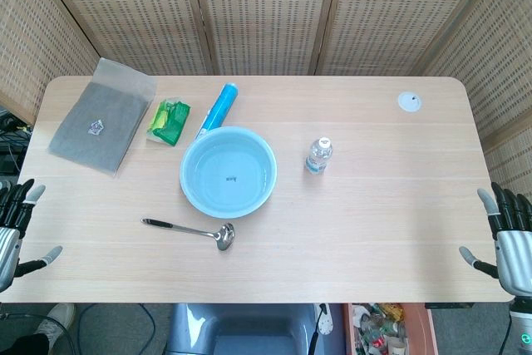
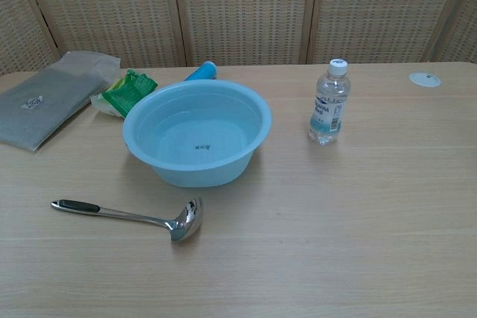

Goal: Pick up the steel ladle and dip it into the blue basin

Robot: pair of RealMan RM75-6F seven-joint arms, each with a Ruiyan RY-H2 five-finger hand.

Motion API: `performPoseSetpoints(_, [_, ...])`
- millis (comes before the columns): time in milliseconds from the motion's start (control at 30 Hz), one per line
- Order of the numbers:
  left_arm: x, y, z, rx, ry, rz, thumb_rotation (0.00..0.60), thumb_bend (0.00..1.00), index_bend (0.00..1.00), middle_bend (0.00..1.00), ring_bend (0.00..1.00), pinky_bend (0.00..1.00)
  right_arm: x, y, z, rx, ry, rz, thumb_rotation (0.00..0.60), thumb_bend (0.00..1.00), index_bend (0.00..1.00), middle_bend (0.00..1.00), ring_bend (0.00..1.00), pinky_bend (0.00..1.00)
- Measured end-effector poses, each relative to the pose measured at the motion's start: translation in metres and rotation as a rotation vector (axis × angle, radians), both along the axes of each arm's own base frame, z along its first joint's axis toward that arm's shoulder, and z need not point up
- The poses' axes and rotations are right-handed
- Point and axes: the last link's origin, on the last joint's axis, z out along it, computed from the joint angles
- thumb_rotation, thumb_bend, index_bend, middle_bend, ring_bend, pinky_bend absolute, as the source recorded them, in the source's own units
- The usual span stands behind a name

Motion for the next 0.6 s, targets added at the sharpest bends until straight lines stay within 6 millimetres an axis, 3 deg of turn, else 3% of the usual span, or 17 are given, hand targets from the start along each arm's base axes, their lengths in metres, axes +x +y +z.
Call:
performPoseSetpoints(333, [0.000, 0.004, -0.005, -0.042, -0.005, -0.019, 0.600, 0.16, 0.00, 0.00, 0.00, 0.00, 0.003, 0.003, 0.003, 0.001, -0.034, 0.005, 0.600, 0.00, 0.00, 0.00, 0.00, 0.00])
performPoseSetpoints(367, [0.001, 0.005, -0.006, -0.052, -0.005, -0.025, 0.600, 0.16, 0.00, 0.05, 0.06, 0.06, 0.003, 0.002, 0.003, 0.002, -0.036, 0.005, 0.600, 0.00, 0.00, 0.00, 0.00, 0.00])
performPoseSetpoints(433, [0.001, 0.008, -0.011, -0.082, -0.005, -0.040, 0.600, 0.16, 0.00, 0.32, 0.33, 0.30, 0.003, 0.002, 0.003, 0.005, -0.042, 0.004, 0.600, 0.00, 0.00, 0.00, 0.00, 0.00])
performPoseSetpoints(467, [0.001, 0.011, -0.014, -0.099, -0.005, -0.044, 0.600, 0.16, 0.00, 0.53, 0.55, 0.53, 0.003, 0.002, 0.003, 0.006, -0.044, 0.003, 0.600, 0.00, 0.00, 0.00, 0.00, 0.00])
performPoseSetpoints(533, [0.001, 0.018, -0.023, -0.144, 0.000, -0.056, 0.600, 0.16, 0.00, 0.74, 0.78, 0.81, 0.002, 0.001, 0.002, 0.011, -0.046, 0.000, 0.600, 0.00, 0.00, 0.00, 0.00, 0.00])
performPoseSetpoints(567, [0.000, 0.022, -0.028, -0.166, 0.002, -0.060, 0.600, 0.16, 0.00, 0.82, 0.86, 0.92, 0.001, 0.001, 0.002, 0.013, -0.046, -0.002, 0.600, 0.00, 0.00, 0.00, 0.00, 0.00])
performPoseSetpoints(600, [-0.001, 0.028, -0.037, -0.200, 0.007, -0.064, 0.600, 0.16, 0.00, 0.86, 0.90, 0.96, 0.000, 0.001, 0.002, 0.016, -0.046, -0.005, 0.600, 0.00, 0.00, 0.00, 0.00, 0.00])
